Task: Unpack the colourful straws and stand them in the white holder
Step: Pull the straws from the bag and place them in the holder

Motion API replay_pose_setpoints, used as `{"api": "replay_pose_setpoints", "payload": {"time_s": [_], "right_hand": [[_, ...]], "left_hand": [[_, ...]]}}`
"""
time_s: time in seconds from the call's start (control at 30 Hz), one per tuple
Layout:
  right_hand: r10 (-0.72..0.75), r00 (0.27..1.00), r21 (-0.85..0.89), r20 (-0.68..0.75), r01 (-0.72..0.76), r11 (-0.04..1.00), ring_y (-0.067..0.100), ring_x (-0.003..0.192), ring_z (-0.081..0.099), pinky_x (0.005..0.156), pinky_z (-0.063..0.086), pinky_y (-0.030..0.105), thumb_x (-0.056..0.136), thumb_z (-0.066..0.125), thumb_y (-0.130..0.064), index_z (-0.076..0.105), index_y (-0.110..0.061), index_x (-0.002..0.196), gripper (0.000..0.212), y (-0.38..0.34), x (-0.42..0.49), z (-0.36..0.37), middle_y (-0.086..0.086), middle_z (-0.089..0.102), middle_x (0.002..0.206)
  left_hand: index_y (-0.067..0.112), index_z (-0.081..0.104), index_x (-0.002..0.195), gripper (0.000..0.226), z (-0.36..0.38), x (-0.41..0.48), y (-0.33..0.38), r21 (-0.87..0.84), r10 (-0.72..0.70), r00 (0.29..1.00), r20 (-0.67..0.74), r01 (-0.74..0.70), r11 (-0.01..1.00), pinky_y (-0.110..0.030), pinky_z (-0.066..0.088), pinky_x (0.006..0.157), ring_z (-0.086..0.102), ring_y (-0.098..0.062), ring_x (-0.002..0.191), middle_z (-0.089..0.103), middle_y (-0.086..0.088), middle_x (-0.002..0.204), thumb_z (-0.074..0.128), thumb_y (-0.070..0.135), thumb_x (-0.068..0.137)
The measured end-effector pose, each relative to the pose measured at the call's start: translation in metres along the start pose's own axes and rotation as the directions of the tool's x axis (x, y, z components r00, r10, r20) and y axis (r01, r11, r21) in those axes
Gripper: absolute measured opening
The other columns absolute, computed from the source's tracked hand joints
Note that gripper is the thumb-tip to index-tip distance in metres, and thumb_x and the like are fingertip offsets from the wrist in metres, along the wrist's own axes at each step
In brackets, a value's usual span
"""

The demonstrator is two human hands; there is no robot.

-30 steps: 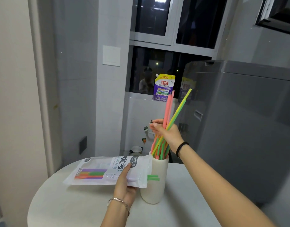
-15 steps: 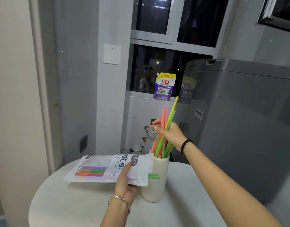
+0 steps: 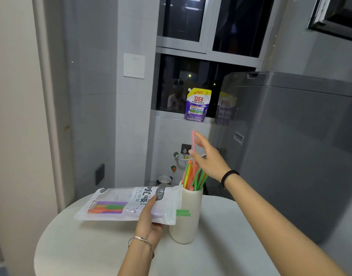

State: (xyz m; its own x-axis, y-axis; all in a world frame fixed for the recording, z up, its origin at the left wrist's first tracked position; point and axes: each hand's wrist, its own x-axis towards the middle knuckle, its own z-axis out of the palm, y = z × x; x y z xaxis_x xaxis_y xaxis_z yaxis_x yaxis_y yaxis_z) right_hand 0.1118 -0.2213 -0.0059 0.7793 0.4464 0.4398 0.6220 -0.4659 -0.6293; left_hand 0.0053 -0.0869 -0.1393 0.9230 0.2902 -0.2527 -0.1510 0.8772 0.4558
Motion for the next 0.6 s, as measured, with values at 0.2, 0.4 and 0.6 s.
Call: {"api": "replay_pose_setpoints", "payload": {"time_s": [0.2,0.4,0.6], "right_hand": [[0.06,0.998,0.022,-0.017,-0.059,0.998,0.016,0.106,0.06,0.103,0.043,0.044,0.091,0.058,-0.021,0.027,-0.027,0.142,0.06,0.008,-0.009,0.009,-0.011,0.066,0.083],[-0.001,0.978,0.166,-0.21,0.036,0.986,0.012,0.073,0.069,0.068,0.059,0.028,0.091,0.055,-0.007,0.006,-0.051,0.142,0.084,0.003,0.0,0.003,-0.024,0.055,0.099],[0.002,0.999,-0.171,-0.04,-0.009,0.985,0.008,0.099,0.055,0.093,0.051,0.043,0.091,0.057,-0.022,0.061,-0.024,0.119,0.029,0.021,-0.011,0.007,-0.003,0.057,0.115]], "left_hand": [[0.015,0.062,0.098,0.011,-0.001,-0.002,0.002,0.007,0.006,1.0,-0.008,-0.006,1.0,-0.03,0.057,0.047,0.072,-0.013,0.058,0.076,0.0,0.069,0.059,0.009,0.089],[0.014,0.062,0.096,0.009,-0.001,-0.004,0.005,0.005,0.002,1.0,-0.004,-0.002,1.0,-0.03,0.056,0.045,0.072,-0.014,0.058,0.076,-0.001,0.069,0.058,0.008,0.089],[0.015,0.062,0.097,0.01,-0.001,-0.005,0.006,0.007,-0.004,1.0,-0.013,0.004,1.0,-0.03,0.057,0.051,0.072,-0.013,0.058,0.076,0.0,0.069,0.059,0.009,0.089]]}}
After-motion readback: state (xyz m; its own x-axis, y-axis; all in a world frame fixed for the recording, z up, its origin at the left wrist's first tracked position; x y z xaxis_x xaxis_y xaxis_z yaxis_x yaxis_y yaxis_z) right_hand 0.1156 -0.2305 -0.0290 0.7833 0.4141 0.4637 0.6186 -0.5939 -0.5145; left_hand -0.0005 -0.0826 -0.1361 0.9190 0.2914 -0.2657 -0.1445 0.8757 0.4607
